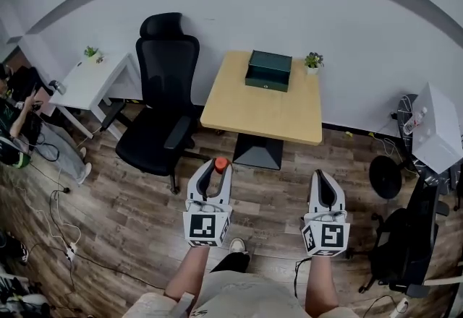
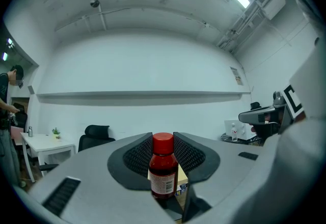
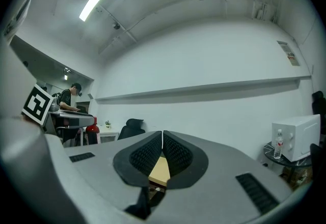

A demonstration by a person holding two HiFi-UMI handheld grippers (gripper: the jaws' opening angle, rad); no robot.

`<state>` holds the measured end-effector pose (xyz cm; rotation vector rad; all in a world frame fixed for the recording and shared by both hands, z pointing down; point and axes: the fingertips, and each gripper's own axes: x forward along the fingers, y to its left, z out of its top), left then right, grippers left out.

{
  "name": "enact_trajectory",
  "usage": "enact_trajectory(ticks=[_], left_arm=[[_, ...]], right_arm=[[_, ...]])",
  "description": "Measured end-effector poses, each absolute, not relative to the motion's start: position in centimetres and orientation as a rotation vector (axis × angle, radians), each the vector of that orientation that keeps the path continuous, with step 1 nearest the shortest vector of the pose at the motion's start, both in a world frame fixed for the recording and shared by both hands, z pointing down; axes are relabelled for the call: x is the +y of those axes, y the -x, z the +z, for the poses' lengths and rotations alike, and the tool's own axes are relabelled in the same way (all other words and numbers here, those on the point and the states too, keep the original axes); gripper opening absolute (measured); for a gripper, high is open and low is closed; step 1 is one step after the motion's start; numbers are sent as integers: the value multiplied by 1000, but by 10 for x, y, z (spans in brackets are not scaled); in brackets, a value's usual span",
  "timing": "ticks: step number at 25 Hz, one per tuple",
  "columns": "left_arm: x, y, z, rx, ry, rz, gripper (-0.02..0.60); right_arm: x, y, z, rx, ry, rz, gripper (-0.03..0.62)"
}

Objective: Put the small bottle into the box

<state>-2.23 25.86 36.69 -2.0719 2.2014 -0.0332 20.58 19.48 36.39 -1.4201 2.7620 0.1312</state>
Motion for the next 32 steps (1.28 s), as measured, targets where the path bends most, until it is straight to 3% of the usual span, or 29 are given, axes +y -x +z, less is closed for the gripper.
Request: enact_trajectory(ticks=[16, 32], left_arm=[[210, 132, 379, 2278, 2056, 8, 132], [179, 188, 382, 2270, 2084, 40, 132]], right_arm=[[139, -86, 368, 2859, 1352, 162, 21], [111, -26, 363, 2867, 1362, 205, 21]])
